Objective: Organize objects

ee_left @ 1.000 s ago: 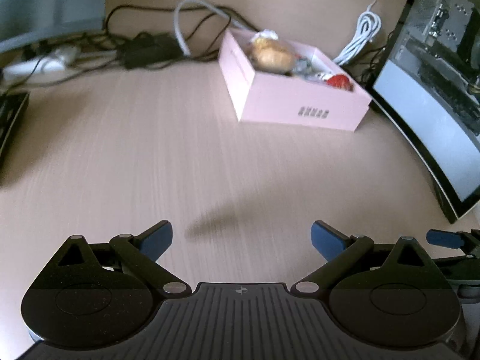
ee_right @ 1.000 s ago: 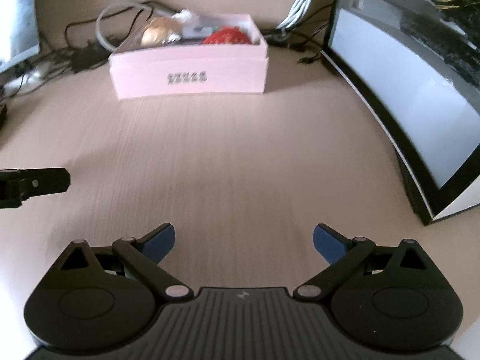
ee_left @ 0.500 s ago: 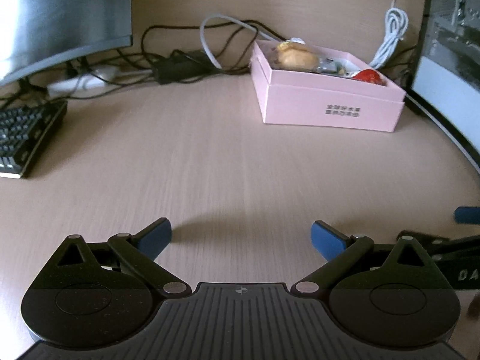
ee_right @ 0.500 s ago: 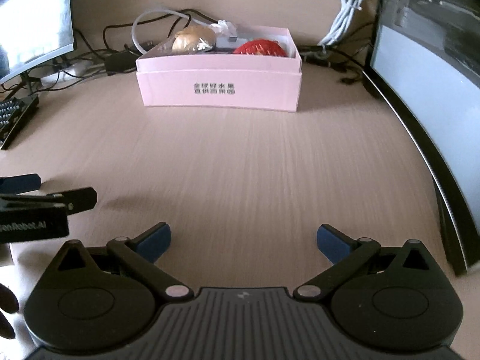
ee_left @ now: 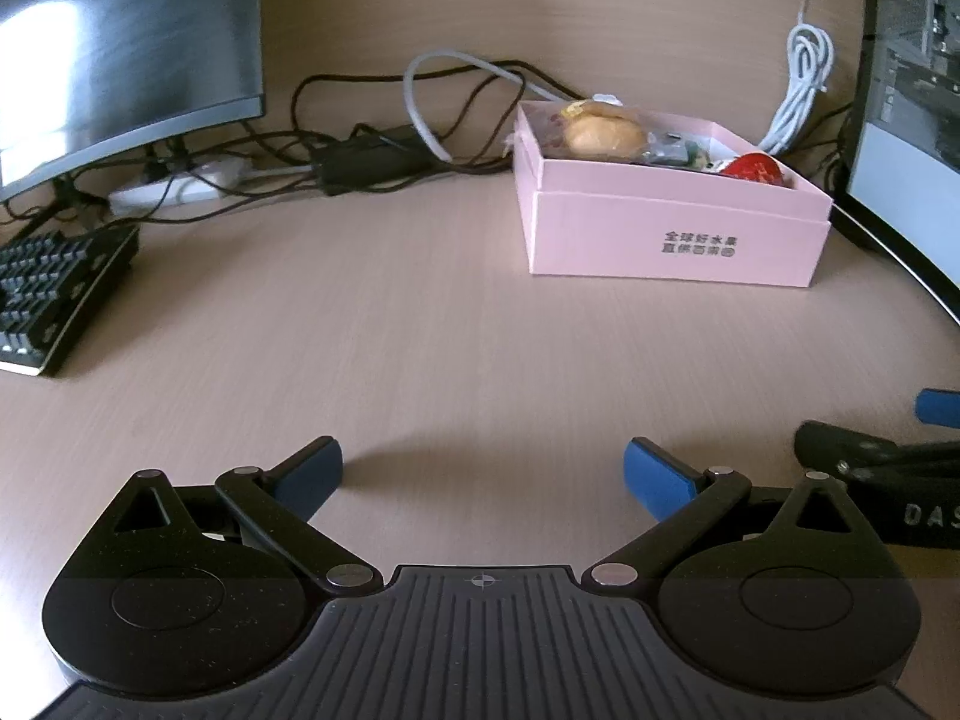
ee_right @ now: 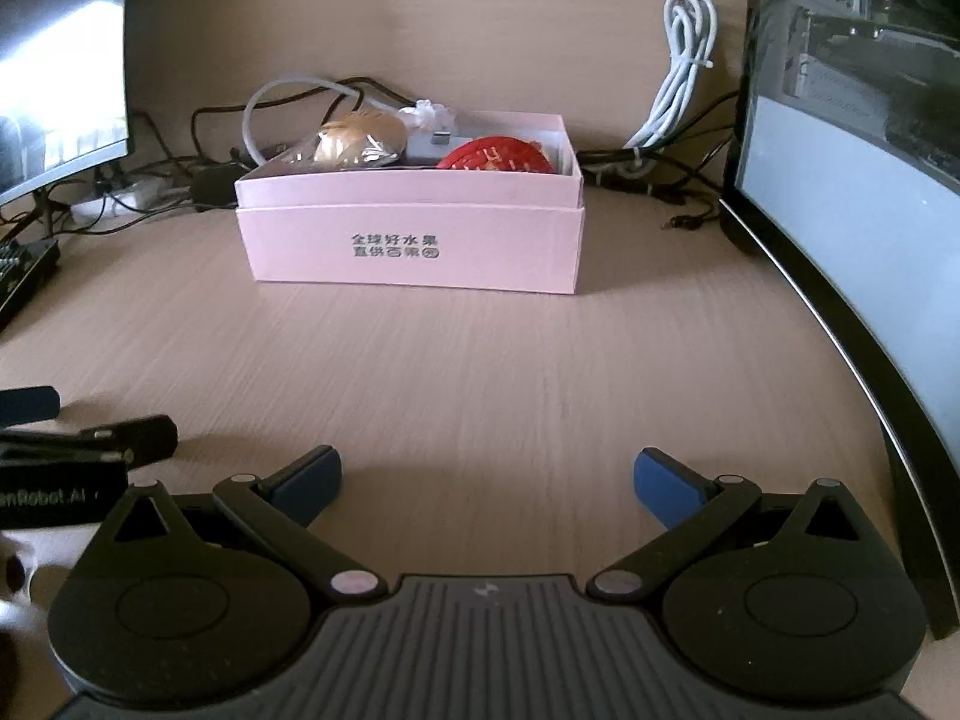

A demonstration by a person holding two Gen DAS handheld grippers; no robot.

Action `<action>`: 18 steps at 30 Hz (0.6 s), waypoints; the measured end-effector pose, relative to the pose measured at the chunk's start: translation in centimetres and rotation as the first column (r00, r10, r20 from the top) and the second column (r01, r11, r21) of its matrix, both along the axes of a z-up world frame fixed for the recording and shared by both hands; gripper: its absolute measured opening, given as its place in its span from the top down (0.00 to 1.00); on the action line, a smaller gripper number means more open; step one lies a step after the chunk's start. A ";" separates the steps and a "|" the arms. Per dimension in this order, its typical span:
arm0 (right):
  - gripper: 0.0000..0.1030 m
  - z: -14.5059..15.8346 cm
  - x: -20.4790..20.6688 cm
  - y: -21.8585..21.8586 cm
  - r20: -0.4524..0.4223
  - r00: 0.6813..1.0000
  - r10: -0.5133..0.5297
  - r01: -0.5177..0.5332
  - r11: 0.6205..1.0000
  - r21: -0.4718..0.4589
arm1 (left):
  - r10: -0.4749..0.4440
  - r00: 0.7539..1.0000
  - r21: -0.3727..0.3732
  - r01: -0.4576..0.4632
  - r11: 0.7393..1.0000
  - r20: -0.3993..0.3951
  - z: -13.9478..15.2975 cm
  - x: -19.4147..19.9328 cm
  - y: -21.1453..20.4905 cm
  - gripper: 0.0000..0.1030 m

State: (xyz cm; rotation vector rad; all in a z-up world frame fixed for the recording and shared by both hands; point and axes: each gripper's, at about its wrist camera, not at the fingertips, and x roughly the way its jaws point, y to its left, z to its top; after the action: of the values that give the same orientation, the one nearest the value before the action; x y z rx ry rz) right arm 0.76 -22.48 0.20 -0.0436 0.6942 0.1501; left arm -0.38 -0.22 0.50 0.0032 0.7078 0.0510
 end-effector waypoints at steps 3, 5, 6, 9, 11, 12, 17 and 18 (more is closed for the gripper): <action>0.00 0.0 0.1 0.0 0.000 1.000 -0.004 0.004 1.000 0.000 | -0.007 1.000 -0.001 0.007 1.000 0.003 0.0 0.1 -0.2 0.00; 0.00 -0.1 0.1 0.0 0.000 1.000 -0.005 0.005 1.000 0.000 | -0.007 1.000 -0.003 0.007 1.000 0.005 -0.1 0.1 -0.1 0.00; 0.00 -0.1 0.1 0.0 0.001 1.000 -0.005 0.005 1.000 0.000 | -0.005 1.000 -0.003 0.005 1.000 0.006 -0.1 0.1 -0.2 0.00; 0.00 -0.1 0.1 0.0 0.001 1.000 -0.004 0.004 1.000 0.000 | -0.007 1.000 -0.007 0.007 1.000 0.007 -0.1 0.0 -0.1 0.01; 0.00 -0.1 0.1 0.0 0.001 1.000 -0.004 0.004 1.000 0.000 | -0.011 1.000 -0.007 0.011 1.000 0.008 0.0 -0.1 -0.1 0.01; 0.00 -0.1 0.1 0.0 0.001 1.000 -0.004 0.004 1.000 0.000 | -0.011 1.000 -0.007 0.012 1.000 0.008 0.0 -0.1 -0.1 0.01; 0.00 -0.1 0.1 0.0 0.001 1.000 -0.004 0.004 1.000 0.000 | -0.007 1.000 -0.009 0.007 1.000 0.014 0.0 -0.3 -0.2 0.02; 0.00 -0.1 0.1 0.0 0.001 1.000 -0.004 0.004 1.000 0.000 | -0.007 1.000 -0.010 0.007 1.000 0.014 0.0 -0.3 -0.2 0.02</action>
State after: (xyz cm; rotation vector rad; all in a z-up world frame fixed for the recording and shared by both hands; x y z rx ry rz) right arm 0.84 -22.47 0.13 -0.0426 0.6935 0.1459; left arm -0.64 -0.38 0.46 -0.0038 0.6945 0.0405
